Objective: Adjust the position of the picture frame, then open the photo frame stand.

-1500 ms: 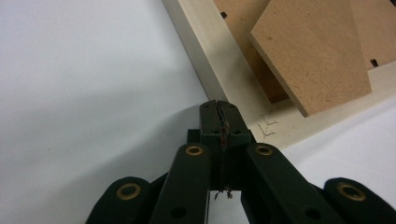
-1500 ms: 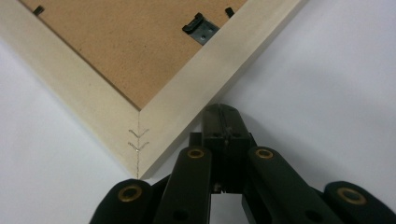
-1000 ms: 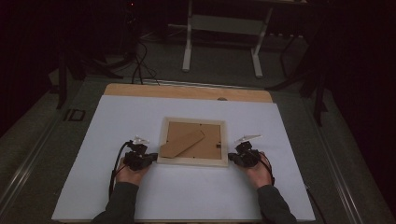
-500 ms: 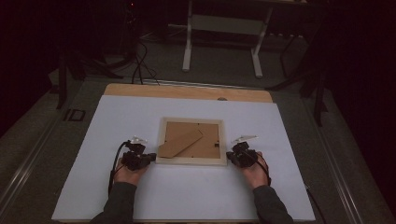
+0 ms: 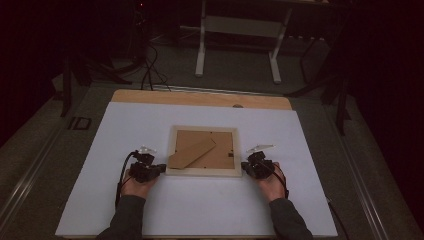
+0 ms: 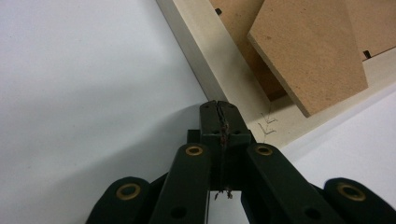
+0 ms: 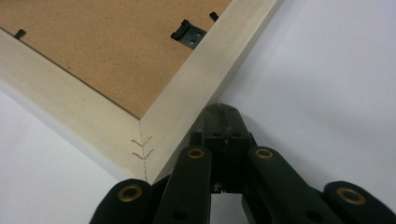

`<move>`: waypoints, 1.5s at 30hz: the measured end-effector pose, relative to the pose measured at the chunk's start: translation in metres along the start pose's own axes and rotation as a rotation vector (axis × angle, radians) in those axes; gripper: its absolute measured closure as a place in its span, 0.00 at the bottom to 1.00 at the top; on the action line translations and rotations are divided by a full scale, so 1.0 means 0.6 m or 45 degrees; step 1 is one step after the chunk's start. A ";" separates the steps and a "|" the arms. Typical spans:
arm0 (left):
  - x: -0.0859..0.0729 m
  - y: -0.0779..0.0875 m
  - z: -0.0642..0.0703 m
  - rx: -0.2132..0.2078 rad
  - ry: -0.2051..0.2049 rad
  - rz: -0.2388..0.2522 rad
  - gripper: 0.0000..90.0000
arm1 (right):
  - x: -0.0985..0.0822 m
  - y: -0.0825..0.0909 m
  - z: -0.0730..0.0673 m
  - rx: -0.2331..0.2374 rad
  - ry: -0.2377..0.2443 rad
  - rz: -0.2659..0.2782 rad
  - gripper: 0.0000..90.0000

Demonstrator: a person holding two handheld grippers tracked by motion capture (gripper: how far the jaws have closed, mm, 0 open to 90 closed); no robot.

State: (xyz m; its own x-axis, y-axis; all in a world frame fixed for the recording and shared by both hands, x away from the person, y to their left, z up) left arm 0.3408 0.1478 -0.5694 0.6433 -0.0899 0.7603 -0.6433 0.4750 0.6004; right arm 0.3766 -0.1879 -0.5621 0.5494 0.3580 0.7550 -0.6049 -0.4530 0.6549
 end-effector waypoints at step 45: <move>0.009 0.001 -0.013 0.038 -0.012 0.022 0.91 | -0.002 0.023 0.017 0.062 -0.125 0.096 0.93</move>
State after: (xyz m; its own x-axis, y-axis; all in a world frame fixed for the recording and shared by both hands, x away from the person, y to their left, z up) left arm 0.3469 0.1546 -0.5669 0.6278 -0.0903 0.7731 -0.6667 0.4503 0.5940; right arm 0.3734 -0.2028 -0.5543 0.5585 0.2411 0.7937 -0.6190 -0.5157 0.5923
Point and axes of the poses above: each handheld gripper's, and its own axes: y roughly backward along the jaws, x roughly out of its top, z roughly to its right, the point moved 5 cm from there along -y, roughly forward along the jaws, and after that the axes turned 11 degrees about z, right-handed, at the moved point
